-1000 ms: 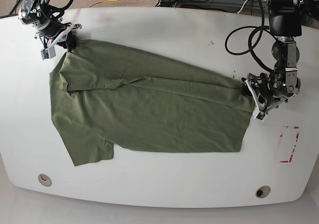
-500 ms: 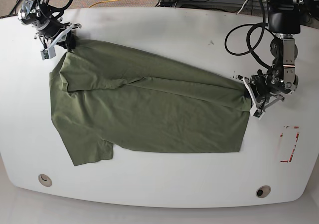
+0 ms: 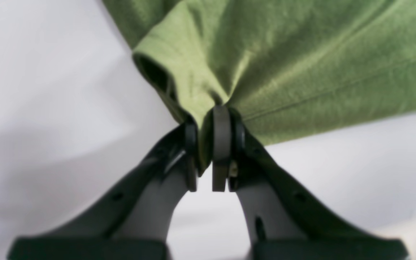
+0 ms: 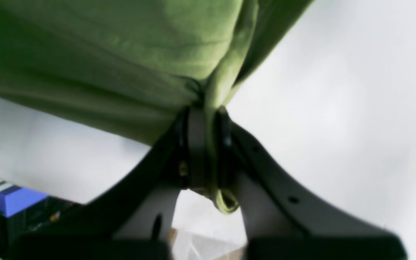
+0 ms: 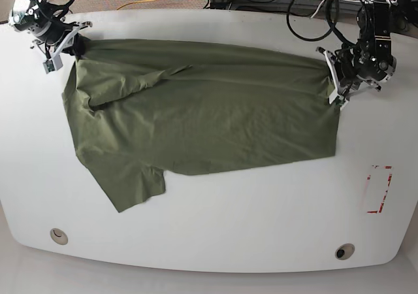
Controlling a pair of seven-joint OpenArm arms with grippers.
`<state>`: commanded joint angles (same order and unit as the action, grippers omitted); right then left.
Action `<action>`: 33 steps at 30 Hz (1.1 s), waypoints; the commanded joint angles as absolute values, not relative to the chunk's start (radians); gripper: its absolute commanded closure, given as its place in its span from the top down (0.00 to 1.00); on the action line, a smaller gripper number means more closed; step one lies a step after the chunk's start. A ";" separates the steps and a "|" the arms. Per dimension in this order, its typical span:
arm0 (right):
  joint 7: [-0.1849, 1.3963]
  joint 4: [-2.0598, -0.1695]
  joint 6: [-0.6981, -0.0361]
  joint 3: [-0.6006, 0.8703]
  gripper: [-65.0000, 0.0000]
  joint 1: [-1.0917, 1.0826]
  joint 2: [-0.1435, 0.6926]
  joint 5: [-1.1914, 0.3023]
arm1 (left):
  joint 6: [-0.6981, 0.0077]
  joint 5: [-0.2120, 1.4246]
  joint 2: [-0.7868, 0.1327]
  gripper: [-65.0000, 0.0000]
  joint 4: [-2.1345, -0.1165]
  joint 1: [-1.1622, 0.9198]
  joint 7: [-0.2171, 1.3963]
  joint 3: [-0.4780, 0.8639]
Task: Layout the t-shirt on the table in an organized manner, then fold the t-shirt properly
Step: 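Pull the shirt edge back outward with the left gripper, then release the shirt with the left gripper and raise it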
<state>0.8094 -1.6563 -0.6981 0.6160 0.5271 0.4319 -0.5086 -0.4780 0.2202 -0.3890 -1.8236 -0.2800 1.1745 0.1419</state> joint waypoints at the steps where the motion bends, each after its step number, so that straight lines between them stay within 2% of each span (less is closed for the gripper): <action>1: 0.809 -1.661 -0.698 0.616 0.00 0.541 0.432 -0.509 | -0.478 0.220 -0.390 0.01 -1.842 -0.303 1.182 0.142; 9: 0.809 -1.736 -0.698 0.616 0.00 0.608 0.423 -0.506 | -0.490 0.220 -0.392 0.01 -1.867 -0.389 1.184 0.179; 14: 0.809 -1.741 -0.698 0.616 0.00 0.622 0.415 -0.503 | -0.582 0.216 -0.392 0.02 -1.867 -0.414 1.185 0.237; 17: 0.809 -1.741 -0.698 0.616 0.00 0.625 0.417 -0.503 | -0.610 0.216 -0.392 0.02 -1.867 -0.427 1.185 0.272; 25: 0.809 -1.741 -0.698 0.616 0.00 0.627 0.417 -0.503 | -0.619 0.216 -0.392 0.03 -1.867 -0.467 1.185 0.294; 28: 0.809 -1.741 -0.698 0.616 0.00 0.627 0.417 -0.503 | -0.619 0.216 -0.392 0.12 -1.868 -0.476 1.185 0.297; 30: 0.809 -1.741 -0.698 0.616 0.02 0.627 0.417 -0.504 | -0.619 0.217 -0.392 0.22 -1.874 -0.483 1.185 0.300; 32: 0.809 -1.741 -0.698 0.616 0.07 0.627 0.417 -0.504 | -0.619 0.217 -0.392 0.29 -1.888 -0.483 1.185 0.302; 33: 0.809 -1.741 -0.698 0.616 0.13 0.625 0.417 -0.504 | -0.619 0.217 -0.392 0.35 -1.903 -0.487 1.185 0.302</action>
